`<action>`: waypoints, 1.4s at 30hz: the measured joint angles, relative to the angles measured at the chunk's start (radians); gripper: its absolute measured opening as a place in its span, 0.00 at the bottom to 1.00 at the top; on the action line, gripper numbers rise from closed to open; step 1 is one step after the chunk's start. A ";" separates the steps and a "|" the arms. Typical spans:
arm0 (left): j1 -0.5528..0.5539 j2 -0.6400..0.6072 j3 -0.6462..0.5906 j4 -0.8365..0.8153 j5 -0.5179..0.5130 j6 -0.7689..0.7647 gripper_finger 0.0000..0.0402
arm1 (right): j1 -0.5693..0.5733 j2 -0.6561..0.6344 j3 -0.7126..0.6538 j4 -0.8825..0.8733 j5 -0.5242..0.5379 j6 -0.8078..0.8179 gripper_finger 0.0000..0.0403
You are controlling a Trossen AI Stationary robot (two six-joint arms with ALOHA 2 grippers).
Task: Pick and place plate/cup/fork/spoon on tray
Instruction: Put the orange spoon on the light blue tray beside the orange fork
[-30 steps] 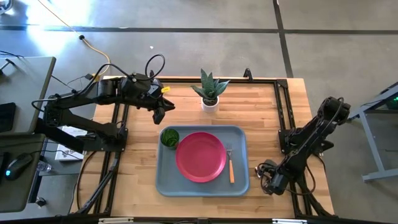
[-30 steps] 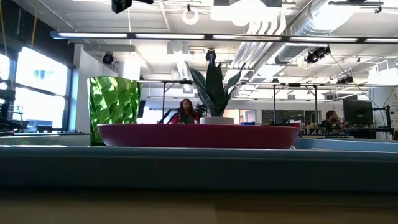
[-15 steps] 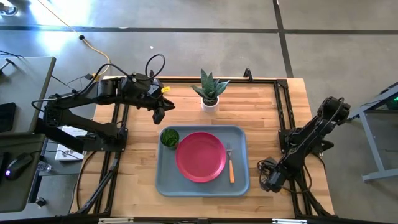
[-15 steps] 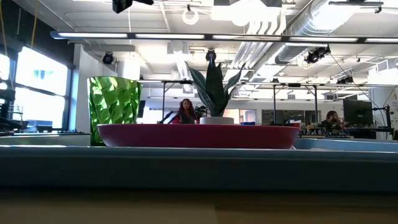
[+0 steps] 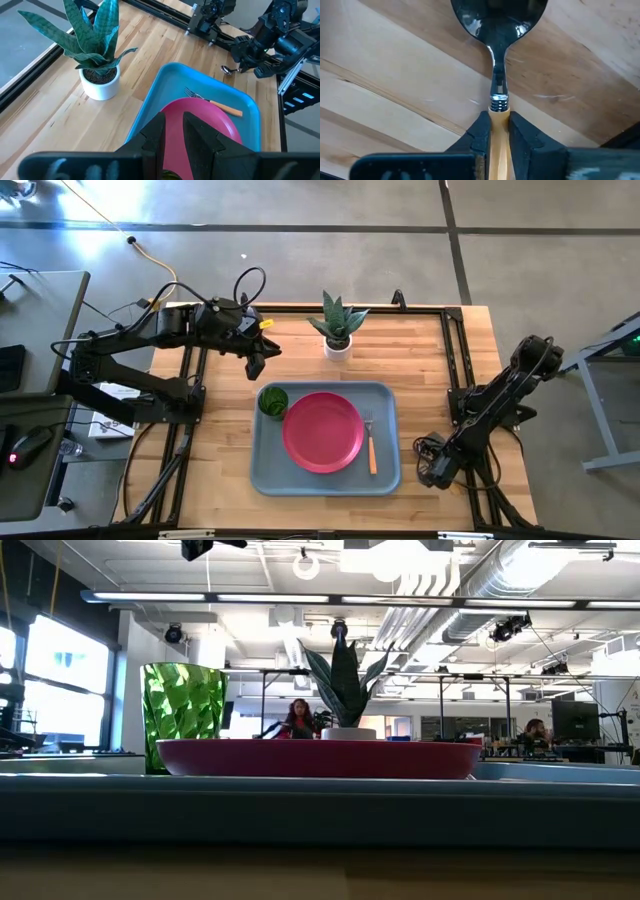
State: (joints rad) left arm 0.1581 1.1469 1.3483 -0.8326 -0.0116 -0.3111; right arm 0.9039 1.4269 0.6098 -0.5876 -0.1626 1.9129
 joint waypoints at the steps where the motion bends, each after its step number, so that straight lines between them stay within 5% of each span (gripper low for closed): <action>1: 0.000 0.000 0.000 0.000 0.000 0.000 0.14 | 0.000 0.000 0.005 -0.004 0.000 0.000 0.07; 21: 0.000 0.000 0.000 0.000 0.000 -0.001 0.14 | -0.006 0.003 0.133 0.010 0.224 0.309 0.06; 32: 0.000 0.000 0.000 0.000 0.000 -0.001 0.14 | -0.137 0.002 0.214 0.009 0.347 0.306 0.06; 42: 0.000 0.000 0.000 0.000 0.000 -0.001 0.14 | -0.307 0.001 0.241 -0.008 0.350 0.279 0.06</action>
State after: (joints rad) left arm 0.1585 1.1469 1.3483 -0.8322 -0.0120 -0.3120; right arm 0.5964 1.4281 0.8505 -0.5958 0.1876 2.1917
